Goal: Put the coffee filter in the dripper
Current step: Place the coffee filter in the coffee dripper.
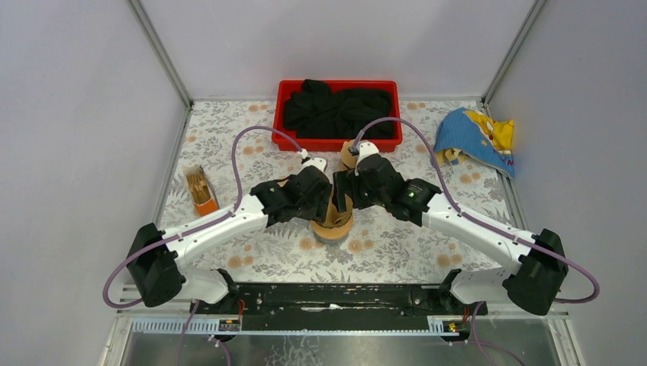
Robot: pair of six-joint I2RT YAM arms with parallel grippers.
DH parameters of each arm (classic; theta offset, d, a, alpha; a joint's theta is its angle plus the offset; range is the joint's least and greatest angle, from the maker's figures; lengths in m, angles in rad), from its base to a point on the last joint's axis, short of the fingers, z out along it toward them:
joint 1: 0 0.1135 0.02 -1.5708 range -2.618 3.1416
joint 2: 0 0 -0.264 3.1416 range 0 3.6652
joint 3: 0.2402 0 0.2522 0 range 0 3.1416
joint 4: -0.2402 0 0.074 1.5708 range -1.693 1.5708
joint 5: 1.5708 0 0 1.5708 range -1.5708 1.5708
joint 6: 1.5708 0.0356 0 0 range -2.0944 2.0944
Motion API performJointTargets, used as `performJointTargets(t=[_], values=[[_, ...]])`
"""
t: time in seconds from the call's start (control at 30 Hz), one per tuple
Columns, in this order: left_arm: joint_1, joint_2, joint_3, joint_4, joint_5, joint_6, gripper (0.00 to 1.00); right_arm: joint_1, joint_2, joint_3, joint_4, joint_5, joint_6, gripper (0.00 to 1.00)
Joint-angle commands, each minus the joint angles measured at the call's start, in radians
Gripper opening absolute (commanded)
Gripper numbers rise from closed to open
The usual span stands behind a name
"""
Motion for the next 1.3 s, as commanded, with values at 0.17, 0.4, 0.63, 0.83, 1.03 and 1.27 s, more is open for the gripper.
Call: performJointTargets(t=[0.17, 0.4, 0.63, 0.83, 1.03, 1.27], values=[[-0.004, -0.020, -0.008, 0.055, 0.008, -0.002, 0.71, -0.013, 0.058, 0.015, 0.078, -0.005, 0.003, 0.98], [-0.005, -0.025, -0.010, 0.055, 0.008, -0.004, 0.71, -0.012, 0.075, -0.050, 0.110, 0.008, 0.038, 0.98], [-0.005, -0.030, -0.017, 0.054, 0.007, -0.010, 0.71, -0.013, 0.083, -0.073, 0.091, -0.004, 0.034, 0.98], [-0.005, -0.033, -0.022, 0.056, 0.004, -0.017, 0.71, -0.012, 0.099, -0.052, 0.028, 0.033, 0.012, 0.97], [-0.005, -0.045, -0.041, 0.071, 0.004, -0.034, 0.71, -0.012, 0.099, -0.048, 0.019, 0.018, -0.003, 0.97], [-0.005, -0.035, -0.037, 0.076, 0.018, -0.054, 0.72, -0.012, 0.088, -0.040, 0.041, -0.055, 0.001, 0.97]])
